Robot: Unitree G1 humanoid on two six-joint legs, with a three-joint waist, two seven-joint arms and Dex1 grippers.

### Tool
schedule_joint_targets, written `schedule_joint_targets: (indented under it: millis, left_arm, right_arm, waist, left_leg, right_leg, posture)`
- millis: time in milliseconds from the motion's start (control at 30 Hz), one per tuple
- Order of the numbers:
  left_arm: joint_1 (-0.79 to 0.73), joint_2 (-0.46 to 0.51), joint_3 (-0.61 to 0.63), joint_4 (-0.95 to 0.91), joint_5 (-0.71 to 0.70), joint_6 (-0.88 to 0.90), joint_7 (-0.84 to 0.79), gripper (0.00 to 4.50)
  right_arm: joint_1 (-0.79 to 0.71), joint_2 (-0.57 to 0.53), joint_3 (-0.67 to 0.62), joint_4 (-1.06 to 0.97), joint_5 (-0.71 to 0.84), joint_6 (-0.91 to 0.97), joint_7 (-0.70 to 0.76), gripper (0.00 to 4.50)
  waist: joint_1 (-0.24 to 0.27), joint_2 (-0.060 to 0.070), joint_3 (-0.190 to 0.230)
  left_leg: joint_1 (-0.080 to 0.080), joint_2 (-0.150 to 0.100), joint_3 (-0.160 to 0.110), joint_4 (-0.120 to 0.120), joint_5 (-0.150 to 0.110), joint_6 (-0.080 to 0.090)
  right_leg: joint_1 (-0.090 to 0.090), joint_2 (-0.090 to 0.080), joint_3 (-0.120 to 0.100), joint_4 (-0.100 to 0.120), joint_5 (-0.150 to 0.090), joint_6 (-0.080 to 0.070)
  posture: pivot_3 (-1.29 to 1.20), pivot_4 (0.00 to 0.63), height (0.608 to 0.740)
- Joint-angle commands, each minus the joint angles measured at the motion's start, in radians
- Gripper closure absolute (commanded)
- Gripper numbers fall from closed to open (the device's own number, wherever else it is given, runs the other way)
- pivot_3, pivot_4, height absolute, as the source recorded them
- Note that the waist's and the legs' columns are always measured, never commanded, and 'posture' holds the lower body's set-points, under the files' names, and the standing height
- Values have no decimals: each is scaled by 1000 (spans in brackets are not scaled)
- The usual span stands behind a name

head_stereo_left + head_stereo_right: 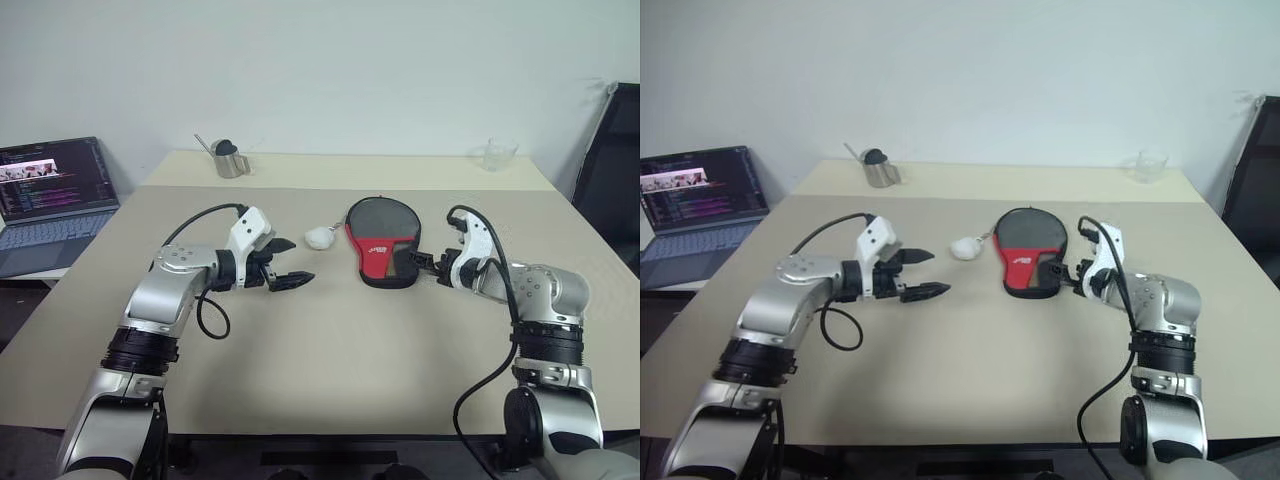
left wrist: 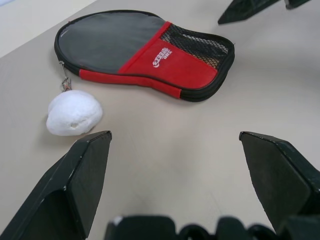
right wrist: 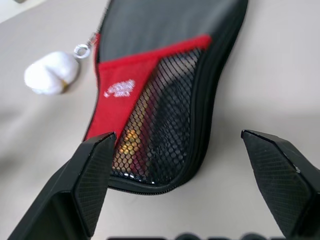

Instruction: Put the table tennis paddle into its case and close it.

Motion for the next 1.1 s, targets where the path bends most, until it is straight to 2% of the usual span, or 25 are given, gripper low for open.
schedule_joint_targets:
  millis: [33,300,633,900,1000,1100]
  left_arm:
    - [-2,3,8,-34,-1,-1,5,0]
    - [8,4,7,-50,-2,6,7,0]
    - [19,9,8,-69,-3,19,15,0]
    - [12,6,4,-60,1,16,14,0]
    - [8,5,2,-56,3,14,14,0]
    - [7,5,2,-54,3,13,14,0]
  right_arm:
    - [-10,29,-6,18,1,-29,-4,25]
    - [0,76,14,79,-2,-73,7,25]
    - [6,70,10,149,-28,-127,-22,25]
    - [-2,90,-4,116,21,-113,-11,25]
    - [-5,101,-6,112,31,-103,-7,593]
    - [-5,117,-16,111,36,-106,-7,593]
  waist:
    - [-1,0,0]
    - [-1,0,0]
    - [-1,0,0]
    - [-1,0,0]
    - [-2,0,0]
    - [-4,0,0]
  left_leg:
    - [0,0,0,0,0,0]
    - [0,0,0,0,0,0]
    - [1,0,-1,5,0,0]
    - [1,0,-1,7,0,0]
    - [1,1,-1,7,0,0]
    - [1,1,-1,5,0,0]
  right_leg:
    - [0,0,0,0,0,0]
    - [0,0,0,0,0,0]
    - [1,0,0,4,0,1]
    - [3,0,0,4,0,2]
    - [2,0,0,4,0,2]
    - [2,0,0,4,0,1]
  posture:
    - [0,150,740]
    - [0,150,740]
    - [0,150,740]
    - [0,150,740]
    - [0,150,740]
    - [0,150,740]
